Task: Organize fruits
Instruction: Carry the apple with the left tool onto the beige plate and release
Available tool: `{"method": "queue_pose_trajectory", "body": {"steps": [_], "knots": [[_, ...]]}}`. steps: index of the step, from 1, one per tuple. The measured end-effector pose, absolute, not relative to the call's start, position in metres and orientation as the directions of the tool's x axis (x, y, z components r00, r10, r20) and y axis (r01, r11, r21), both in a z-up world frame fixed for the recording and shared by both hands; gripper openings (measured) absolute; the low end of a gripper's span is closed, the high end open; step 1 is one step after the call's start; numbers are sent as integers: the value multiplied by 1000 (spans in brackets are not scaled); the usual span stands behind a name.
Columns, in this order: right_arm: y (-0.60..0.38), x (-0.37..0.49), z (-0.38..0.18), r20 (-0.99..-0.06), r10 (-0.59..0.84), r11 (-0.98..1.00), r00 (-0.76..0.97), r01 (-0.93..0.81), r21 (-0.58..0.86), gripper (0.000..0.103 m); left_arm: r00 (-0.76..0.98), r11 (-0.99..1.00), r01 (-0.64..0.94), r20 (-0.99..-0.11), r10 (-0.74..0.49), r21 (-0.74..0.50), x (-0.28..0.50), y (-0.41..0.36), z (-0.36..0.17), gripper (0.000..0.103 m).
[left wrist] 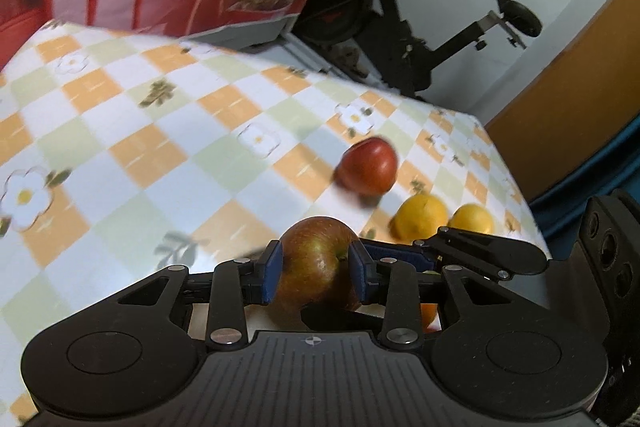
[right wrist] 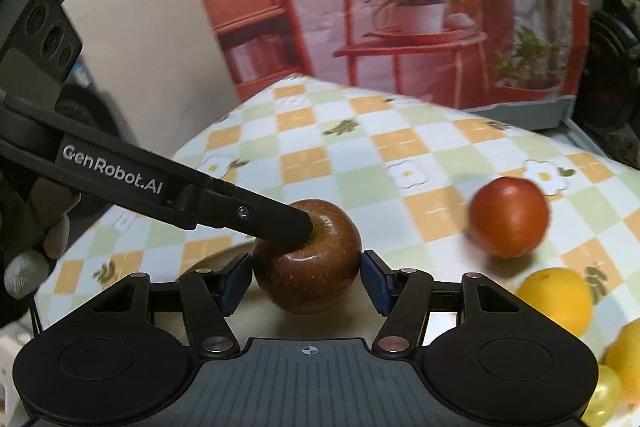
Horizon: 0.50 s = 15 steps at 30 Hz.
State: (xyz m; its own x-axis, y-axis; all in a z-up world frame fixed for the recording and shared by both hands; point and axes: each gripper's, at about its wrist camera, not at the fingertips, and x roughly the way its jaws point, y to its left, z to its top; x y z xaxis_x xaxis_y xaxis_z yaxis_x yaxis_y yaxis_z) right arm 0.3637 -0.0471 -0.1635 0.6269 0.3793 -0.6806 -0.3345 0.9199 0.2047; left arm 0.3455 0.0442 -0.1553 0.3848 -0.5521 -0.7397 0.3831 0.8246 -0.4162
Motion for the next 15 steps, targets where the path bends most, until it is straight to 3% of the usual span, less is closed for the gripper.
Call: {"method": "queue_pose_trajectory", "body": {"steps": [15], "knots": [[8,358,-184,-686,405,880,604,-461,113,56,419,869,271,-761,-494,-415,333,84,-172,38]]}}
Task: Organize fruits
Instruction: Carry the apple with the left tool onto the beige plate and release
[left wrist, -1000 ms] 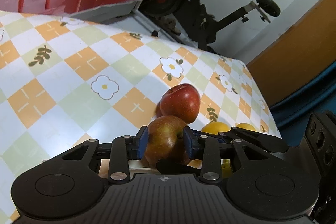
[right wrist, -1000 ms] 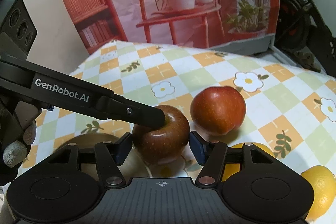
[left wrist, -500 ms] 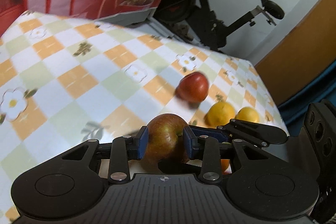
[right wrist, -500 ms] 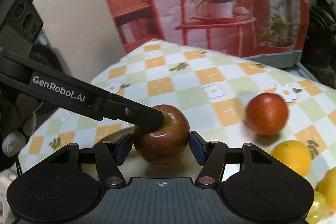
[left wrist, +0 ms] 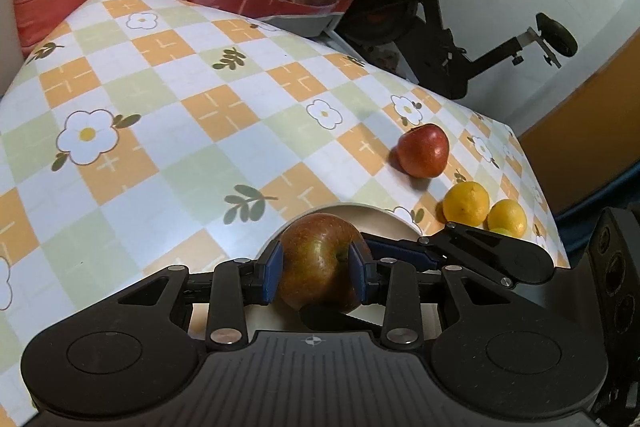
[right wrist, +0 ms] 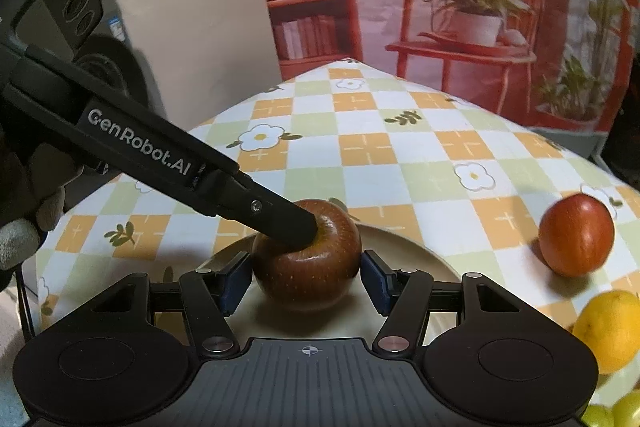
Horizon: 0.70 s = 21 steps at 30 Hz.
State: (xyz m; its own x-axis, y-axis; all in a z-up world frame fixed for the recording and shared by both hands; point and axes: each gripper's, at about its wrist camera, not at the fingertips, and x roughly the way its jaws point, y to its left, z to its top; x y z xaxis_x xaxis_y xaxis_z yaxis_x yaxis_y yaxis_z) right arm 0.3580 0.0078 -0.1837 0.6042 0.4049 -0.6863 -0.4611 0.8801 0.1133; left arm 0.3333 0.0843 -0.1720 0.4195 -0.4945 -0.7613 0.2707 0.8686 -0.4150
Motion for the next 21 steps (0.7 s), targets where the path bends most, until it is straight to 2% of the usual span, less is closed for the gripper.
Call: {"method": "queue_pose_trajectory", "body": {"steps": [14,21], "knots": [[8,357,-185,-677,409,879,612,-464,112,56,458,879,274,-751,-475,-389,327,85,-174,40],[-9,341,-179,-643,403,891,651,-439,113,56,476,891,277,-754,-453,-360,325,83,-173,42]]}}
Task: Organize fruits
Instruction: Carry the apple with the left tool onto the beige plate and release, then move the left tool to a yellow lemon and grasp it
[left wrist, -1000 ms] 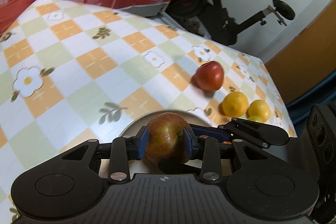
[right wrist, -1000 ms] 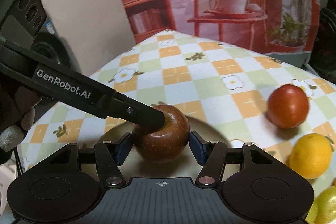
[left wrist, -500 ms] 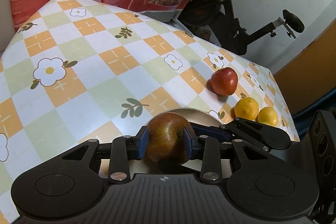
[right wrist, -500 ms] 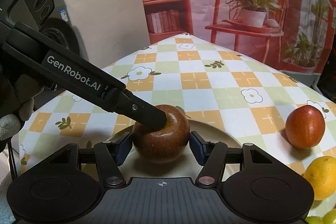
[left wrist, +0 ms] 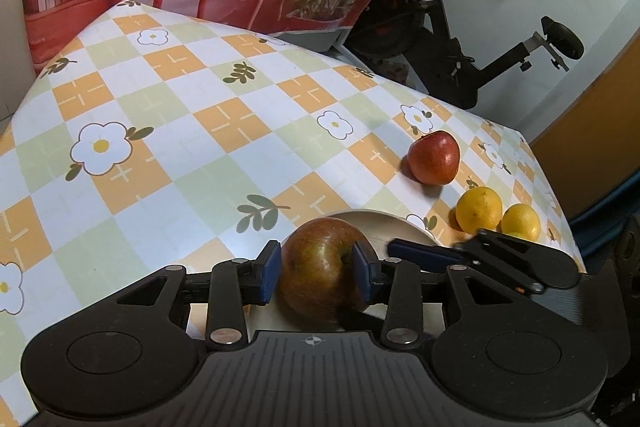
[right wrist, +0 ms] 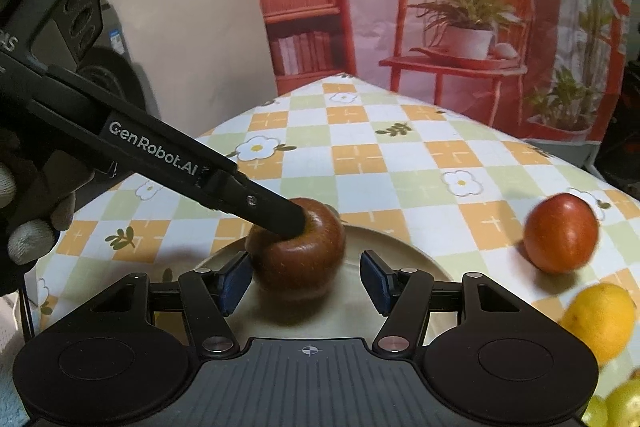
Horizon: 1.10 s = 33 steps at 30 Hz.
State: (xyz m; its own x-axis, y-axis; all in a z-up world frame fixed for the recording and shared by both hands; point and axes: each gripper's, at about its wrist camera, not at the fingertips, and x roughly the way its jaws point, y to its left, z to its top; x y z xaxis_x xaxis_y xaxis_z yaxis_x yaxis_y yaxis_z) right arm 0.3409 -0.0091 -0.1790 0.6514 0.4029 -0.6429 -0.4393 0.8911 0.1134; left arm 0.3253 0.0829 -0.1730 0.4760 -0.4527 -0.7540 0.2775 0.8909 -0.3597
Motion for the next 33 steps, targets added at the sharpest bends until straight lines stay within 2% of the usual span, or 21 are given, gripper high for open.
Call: {"method": "queue_pose_trajectory", "body": {"steps": [19,33], "knots": [[-134,289,-162,-519,224,974,825,-181,133,56,516,932,259,-779,-357,-255,320,71,-160,43],[-180,287,-167,-499,165,982,851,-95,163,56,607,915,366,-701,-374,-172,332,-1,-112,42]]}}
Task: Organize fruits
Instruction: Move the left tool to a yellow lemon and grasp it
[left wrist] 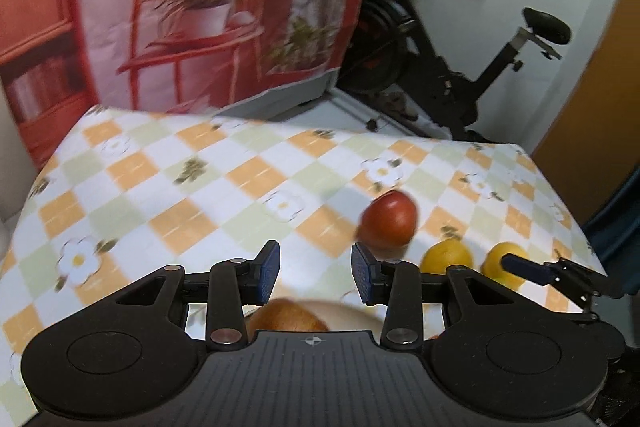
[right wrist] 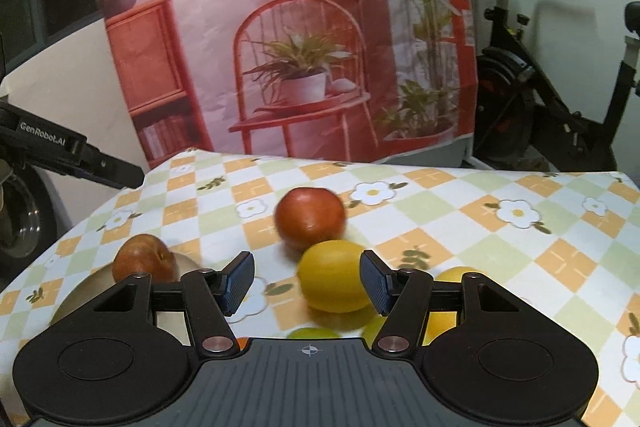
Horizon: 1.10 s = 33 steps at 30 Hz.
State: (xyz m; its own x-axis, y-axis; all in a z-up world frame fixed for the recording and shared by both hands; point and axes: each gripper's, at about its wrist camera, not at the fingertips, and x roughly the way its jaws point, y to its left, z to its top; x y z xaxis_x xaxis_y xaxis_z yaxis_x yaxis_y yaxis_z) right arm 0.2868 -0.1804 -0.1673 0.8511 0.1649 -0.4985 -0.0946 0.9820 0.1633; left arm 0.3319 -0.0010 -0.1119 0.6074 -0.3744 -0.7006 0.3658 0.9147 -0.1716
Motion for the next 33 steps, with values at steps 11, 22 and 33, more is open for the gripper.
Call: {"method": "queue_pose_trajectory", "body": {"steps": [11,22,33], "knots": [[-209,318,-174,-550,103,993,829,-49,112,56,591,893,426,-704,-394,-141,350,-61,-113,42],[-198,335,-186,-591,127,990,796,-65,125,56,534,872,465,-738,-413,-152,369,-84,-127,42],[-179,342,-190,-599,189,980,778,-111,165,57,383,833,470,-782,-491,-293,388,-105,-160,39]]}}
